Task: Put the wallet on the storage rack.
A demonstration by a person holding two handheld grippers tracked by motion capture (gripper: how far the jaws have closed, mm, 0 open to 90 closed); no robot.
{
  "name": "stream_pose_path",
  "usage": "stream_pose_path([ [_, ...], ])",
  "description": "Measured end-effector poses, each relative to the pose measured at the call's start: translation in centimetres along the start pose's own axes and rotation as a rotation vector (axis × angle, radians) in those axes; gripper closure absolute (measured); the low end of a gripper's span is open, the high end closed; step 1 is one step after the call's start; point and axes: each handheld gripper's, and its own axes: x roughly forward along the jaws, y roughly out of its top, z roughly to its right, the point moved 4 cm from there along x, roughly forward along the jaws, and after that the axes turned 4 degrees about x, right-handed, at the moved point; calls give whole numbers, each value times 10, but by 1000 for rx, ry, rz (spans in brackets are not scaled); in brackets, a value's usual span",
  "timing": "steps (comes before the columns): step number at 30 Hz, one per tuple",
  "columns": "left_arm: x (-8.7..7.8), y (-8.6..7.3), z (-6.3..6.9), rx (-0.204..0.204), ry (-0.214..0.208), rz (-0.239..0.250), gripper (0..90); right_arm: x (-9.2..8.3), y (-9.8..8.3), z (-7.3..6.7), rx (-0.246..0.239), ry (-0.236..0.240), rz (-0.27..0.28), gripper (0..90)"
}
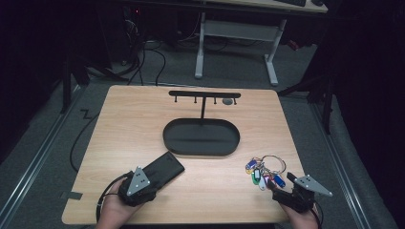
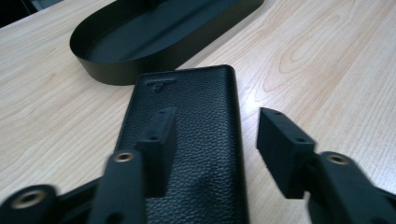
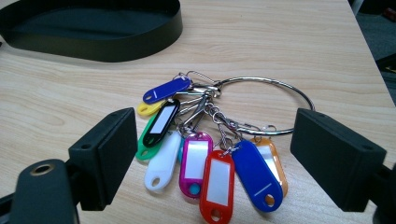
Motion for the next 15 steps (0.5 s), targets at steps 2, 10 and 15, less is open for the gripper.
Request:
stream_pose_path([
  [2, -2, -4, 2, -10, -4, 2, 463, 0, -1, 1, 1, -2, -5, 149],
  [10, 3, -14, 6, 7, -10, -50, 421, 1, -1, 0, 3, 2, -7, 149],
  [15, 7, -17, 7, 34, -2, -77, 428, 2, 0, -2, -5, 9, -4, 150],
])
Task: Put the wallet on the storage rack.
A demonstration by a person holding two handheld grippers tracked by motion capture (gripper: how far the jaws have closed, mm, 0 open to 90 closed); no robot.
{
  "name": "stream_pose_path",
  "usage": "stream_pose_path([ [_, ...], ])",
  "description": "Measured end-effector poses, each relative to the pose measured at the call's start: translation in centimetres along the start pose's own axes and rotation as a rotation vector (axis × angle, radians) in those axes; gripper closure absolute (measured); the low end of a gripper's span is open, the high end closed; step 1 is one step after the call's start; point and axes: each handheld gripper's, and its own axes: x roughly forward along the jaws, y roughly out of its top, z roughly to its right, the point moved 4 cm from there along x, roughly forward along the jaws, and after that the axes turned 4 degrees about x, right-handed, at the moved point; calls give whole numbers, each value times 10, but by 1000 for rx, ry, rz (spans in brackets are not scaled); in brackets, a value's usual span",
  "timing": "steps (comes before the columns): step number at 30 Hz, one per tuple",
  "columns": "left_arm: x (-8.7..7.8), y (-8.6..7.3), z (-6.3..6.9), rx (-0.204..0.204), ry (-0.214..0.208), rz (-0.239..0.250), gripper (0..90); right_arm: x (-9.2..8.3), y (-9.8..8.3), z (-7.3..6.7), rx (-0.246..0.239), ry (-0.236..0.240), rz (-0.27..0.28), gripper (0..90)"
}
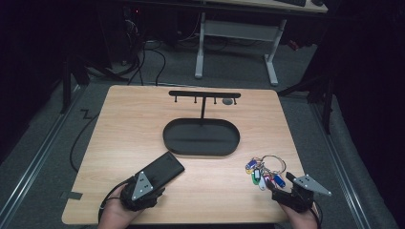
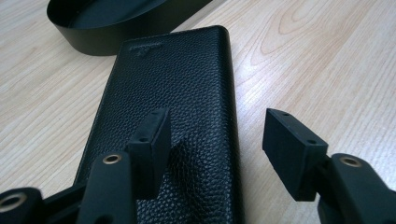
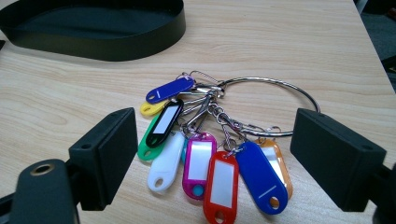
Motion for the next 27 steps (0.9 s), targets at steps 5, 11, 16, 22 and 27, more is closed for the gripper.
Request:
stream_pose_path([
  [5, 3, -1, 0, 17, 14, -4, 439, 2, -1, 1, 2, 6, -6, 151],
  [11, 5, -1, 1, 46, 31, -10, 441, 1, 0, 1, 1, 10, -5, 151],
  [16, 5, -1, 3, 81, 54, -11, 437, 3, -2, 1, 10, 12, -12, 151],
  [22, 6, -3, 6, 117, 71, -23, 437, 4, -3, 1, 12, 16, -16, 151],
  [27, 7, -3, 7, 133, 80, -23, 436, 4, -3, 1, 23, 16, -19, 151],
])
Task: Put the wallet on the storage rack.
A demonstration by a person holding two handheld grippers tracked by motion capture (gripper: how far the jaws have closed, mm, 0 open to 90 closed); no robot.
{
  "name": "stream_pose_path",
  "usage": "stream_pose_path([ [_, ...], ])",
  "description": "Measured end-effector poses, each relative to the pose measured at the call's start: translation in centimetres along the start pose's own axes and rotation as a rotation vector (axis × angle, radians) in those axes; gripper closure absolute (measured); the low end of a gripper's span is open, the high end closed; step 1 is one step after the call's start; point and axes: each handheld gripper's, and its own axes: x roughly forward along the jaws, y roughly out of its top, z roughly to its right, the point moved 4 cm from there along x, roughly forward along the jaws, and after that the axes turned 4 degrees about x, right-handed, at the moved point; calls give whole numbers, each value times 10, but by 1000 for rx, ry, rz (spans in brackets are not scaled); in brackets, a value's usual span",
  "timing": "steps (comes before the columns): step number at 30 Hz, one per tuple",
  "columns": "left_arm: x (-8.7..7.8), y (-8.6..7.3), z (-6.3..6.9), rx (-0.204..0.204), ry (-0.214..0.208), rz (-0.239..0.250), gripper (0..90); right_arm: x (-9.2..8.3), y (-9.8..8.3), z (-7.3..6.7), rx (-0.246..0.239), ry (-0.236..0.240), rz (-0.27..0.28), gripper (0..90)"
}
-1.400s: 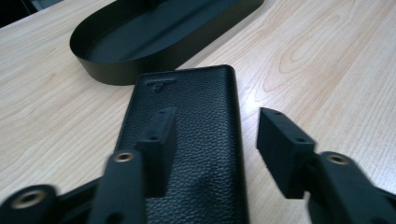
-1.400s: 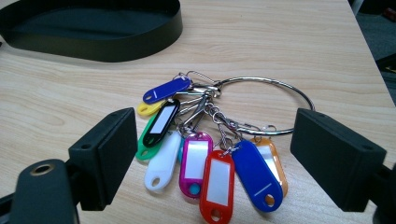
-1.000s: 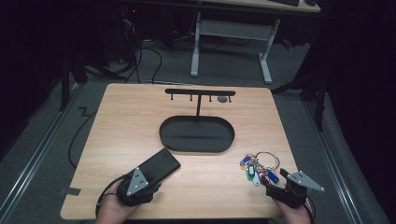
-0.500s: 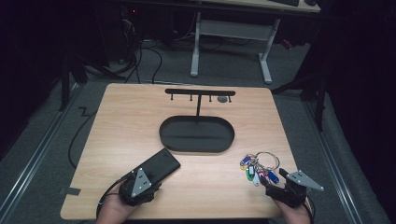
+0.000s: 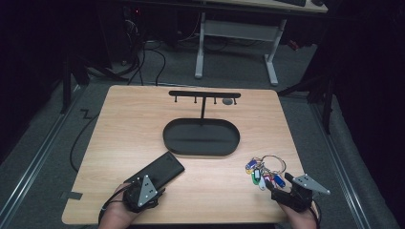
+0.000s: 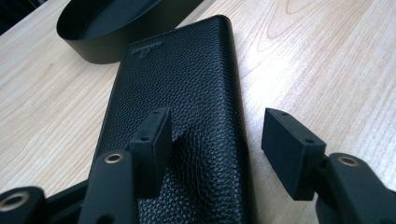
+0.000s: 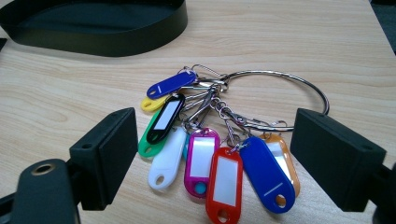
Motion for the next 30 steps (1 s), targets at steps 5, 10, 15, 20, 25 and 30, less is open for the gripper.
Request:
stream_pose_path([
  [5, 0, 0, 2, 20, 15, -4, 437, -2, 1, 0, -3, 2, 8, 151],
  [10, 1, -1, 3, 36, 26, -5, 438, -2, 1, 1, 7, 3, 1, 155],
  [15, 1, -2, 4, 50, 48, 6, 457, 0, 1, 1, 7, 6, -4, 155],
  [20, 1, -4, 5, 81, 76, 9, 497, -1, 1, 0, 3, 10, 1, 155],
  [25, 1, -4, 6, 95, 90, 11, 522, -1, 1, 2, 11, 12, -2, 155],
  [30, 1, -4, 7, 109, 95, 11, 545, -2, 1, 3, 30, 17, -1, 155],
])
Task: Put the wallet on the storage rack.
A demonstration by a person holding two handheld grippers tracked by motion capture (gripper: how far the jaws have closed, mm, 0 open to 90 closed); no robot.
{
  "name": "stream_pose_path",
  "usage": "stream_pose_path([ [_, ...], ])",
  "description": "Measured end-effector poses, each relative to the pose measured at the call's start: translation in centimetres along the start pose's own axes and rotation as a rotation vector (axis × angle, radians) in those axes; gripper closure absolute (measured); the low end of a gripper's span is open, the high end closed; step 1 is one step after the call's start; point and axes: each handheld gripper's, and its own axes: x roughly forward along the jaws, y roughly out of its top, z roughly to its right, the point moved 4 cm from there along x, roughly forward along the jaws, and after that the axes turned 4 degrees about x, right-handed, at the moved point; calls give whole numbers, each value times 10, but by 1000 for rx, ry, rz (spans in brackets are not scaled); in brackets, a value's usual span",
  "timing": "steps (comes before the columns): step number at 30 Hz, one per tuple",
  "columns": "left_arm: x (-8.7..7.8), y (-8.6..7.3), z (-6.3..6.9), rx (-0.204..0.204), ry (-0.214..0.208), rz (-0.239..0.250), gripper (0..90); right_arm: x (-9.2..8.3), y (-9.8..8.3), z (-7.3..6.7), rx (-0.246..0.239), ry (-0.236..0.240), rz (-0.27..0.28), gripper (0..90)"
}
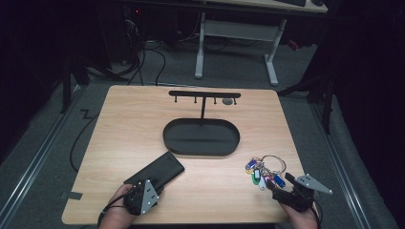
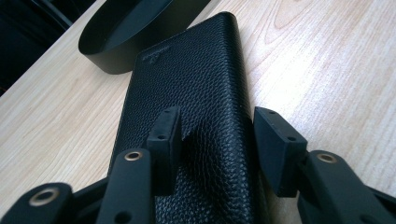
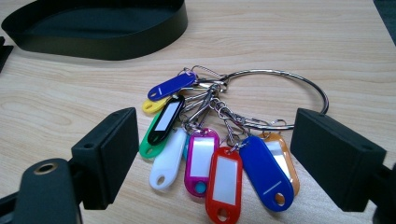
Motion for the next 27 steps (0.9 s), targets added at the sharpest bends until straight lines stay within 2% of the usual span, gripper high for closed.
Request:
stream_pose_path([
  [12, -3, 1, 3, 47, 13, 5, 664, -2, 2, -2, -3, 18, 10, 155],
  [15, -3, 2, 3, 48, 18, 6, 695, -4, 4, -3, -10, 23, 18, 155],
  [27, -4, 3, 4, 57, 32, 11, 726, -6, 5, 1, -5, 22, 25, 155],
])
